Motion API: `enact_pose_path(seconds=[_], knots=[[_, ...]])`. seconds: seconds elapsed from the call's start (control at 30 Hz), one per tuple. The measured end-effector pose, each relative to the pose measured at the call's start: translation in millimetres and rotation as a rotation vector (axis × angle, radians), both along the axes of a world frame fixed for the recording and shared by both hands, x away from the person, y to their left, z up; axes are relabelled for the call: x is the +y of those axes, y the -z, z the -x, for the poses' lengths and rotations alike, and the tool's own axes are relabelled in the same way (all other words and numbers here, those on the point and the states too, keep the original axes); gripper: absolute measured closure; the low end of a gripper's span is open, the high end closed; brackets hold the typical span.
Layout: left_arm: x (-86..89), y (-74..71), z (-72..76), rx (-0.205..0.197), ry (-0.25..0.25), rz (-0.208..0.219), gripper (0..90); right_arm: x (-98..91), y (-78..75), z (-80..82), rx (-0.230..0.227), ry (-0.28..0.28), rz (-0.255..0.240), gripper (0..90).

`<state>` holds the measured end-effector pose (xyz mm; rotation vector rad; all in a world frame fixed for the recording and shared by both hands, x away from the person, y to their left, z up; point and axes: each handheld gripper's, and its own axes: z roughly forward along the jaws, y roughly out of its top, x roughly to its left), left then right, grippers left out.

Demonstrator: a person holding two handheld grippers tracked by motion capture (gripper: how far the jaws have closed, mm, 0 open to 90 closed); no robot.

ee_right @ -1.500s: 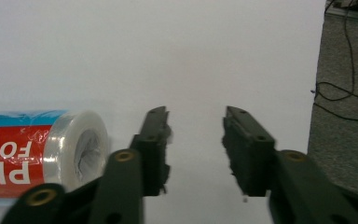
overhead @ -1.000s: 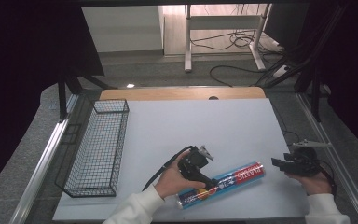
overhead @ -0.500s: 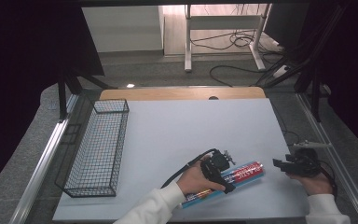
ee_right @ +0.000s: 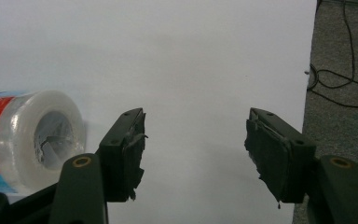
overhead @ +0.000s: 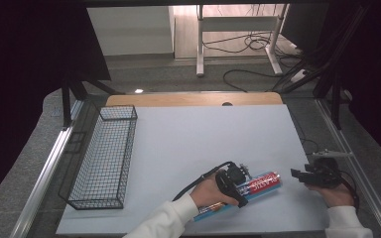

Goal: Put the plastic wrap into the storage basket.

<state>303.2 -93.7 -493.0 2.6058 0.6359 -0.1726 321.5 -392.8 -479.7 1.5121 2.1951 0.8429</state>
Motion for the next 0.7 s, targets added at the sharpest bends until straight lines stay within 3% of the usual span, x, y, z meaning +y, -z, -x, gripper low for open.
enact_pose_path(seconds=[0.37, 0.7], knots=[[-2.2, -1.5, 1.4, -0.021, 0.028, -0.026, 31.7, -1.9, 0.5, -0.3, -0.004, 0.002, 0.001, 37.4], [-3.0, -2.3, 0.4, -0.013, 0.024, -0.03, 31.9, -3.6, 0.9, -0.7, -0.009, 0.01, 0.001, 37.4]])
